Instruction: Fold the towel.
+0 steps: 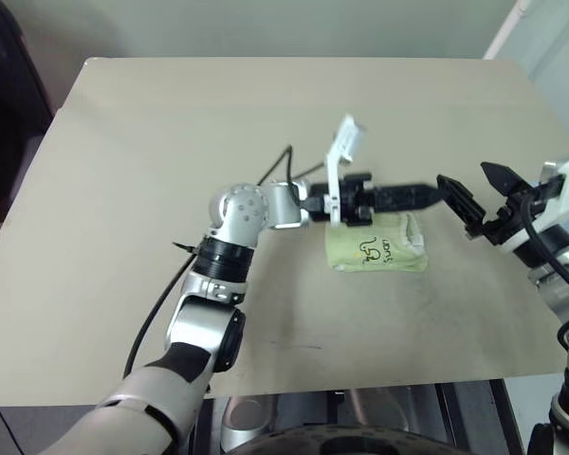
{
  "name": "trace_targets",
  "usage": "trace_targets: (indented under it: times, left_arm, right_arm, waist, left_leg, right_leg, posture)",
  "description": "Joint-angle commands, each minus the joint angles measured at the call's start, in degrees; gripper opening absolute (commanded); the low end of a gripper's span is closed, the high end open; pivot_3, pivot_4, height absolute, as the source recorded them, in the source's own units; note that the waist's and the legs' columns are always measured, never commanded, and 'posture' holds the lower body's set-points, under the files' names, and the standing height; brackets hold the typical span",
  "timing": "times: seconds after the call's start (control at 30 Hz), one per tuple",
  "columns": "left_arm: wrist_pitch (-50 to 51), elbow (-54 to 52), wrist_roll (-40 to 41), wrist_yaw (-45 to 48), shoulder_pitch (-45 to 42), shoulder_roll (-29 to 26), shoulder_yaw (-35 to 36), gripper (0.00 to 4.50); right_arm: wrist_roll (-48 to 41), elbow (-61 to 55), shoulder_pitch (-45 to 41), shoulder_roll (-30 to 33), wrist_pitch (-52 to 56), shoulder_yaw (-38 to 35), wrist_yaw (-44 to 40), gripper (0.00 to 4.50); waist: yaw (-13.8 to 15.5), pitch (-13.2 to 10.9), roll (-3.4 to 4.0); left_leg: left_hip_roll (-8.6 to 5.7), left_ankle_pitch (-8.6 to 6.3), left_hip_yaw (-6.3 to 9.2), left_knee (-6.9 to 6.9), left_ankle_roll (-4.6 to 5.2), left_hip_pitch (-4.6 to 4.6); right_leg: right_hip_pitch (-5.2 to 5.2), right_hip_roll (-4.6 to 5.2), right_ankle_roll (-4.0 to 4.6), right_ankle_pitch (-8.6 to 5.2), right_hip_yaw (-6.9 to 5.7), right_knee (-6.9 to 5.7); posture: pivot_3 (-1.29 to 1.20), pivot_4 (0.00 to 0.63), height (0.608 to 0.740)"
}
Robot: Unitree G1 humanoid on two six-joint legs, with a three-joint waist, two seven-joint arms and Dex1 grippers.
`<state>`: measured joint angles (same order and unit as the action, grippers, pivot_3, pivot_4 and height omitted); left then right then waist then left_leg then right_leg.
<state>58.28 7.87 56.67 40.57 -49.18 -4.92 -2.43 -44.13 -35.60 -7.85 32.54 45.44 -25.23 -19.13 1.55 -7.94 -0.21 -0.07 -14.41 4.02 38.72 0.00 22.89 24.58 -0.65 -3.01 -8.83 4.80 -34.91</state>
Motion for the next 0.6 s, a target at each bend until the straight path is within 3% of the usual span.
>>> trace_targets:
  times: [0.03, 0.13, 0.33, 0.47, 0.5, 0.6]
  left_arm:
    - [-13.92, -6.86, -11.18, 8.85, 4.51, -5.74, -5.12, 4.5]
    - [-21.14, -8.22, -16.81, 12.96, 8.05, -9.78, -6.78, 3.93]
    - [-30.48, -6.54, -25.11, 16.69, 14.22, -14.26, -8.42, 1.68]
    - [-40.75, -3.3, -30.82, 18.8, 16.17, -12.09, -10.68, 0.23]
    - [-42.98, -2.34, -31.66, 19.23, 16.45, -11.29, -10.9, 0.04]
    - [-48.09, 2.25, -33.7, 19.79, 15.8, -7.86, -11.33, 0.04]
  right_arm:
    - [-2.47, -0.46, -2.19, 0.77, 0.1, 1.48, -1.06, 4.32]
    - [-3.38, -0.42, -3.59, 0.56, -0.03, 4.26, -2.05, 3.62]
    - [-0.93, 2.84, -5.88, -1.37, -1.43, 10.28, -2.15, 1.36]
    - [0.81, 4.56, -6.21, -1.94, -2.27, 13.64, -3.05, 0.01]
    - [1.3, 5.0, -6.23, -2.0, -2.54, 14.25, -3.26, 0.0]
    - [3.8, 7.12, -5.76, -1.91, -3.97, 16.88, -4.74, 0.0]
  waist:
    - [-0.14, 0.03, 0.05]
    - [-0.25, 0.03, 0.06]
    - [0.0, 0.03, 0.06]
    - [0.16, 0.03, 0.06]
    - [0.16, 0.03, 0.06]
    - [0.16, 0.03, 0.06]
  left_leg:
    - [0.02, 0.01, 0.0, 0.0, 0.03, -0.03]
    - [0.04, -0.02, 0.01, 0.03, 0.09, -0.01]
    - [0.06, -0.18, 0.04, 0.13, 0.33, 0.15]
    - [0.06, -0.4, 0.09, 0.36, 0.48, 0.33]
    - [0.05, -0.42, 0.09, 0.39, 0.51, 0.33]
    - [-0.02, -0.48, 0.09, 0.43, 0.62, 0.4]
  right_leg:
    - [-0.01, -0.01, 0.02, -0.01, 0.02, 0.01]
    - [0.02, -0.03, 0.18, -0.11, 0.03, -0.01]
    - [0.07, 0.04, 0.35, -0.15, 0.01, 0.0]
    - [0.12, 0.11, 0.66, 0.0, -0.01, 0.01]
    - [0.11, 0.16, 0.8, 0.08, 0.0, 0.01]
    - [0.12, 0.3, 0.81, 0.1, 0.0, 0.02]
  posture:
    - [0.0, 0.15, 0.74]
    - [0.0, 0.15, 0.74]
    - [0.0, 0.15, 0.74]
    - [0.0, 0.15, 0.74]
    - [0.0, 0.15, 0.74]
    - [0.0, 0.15, 0.74]
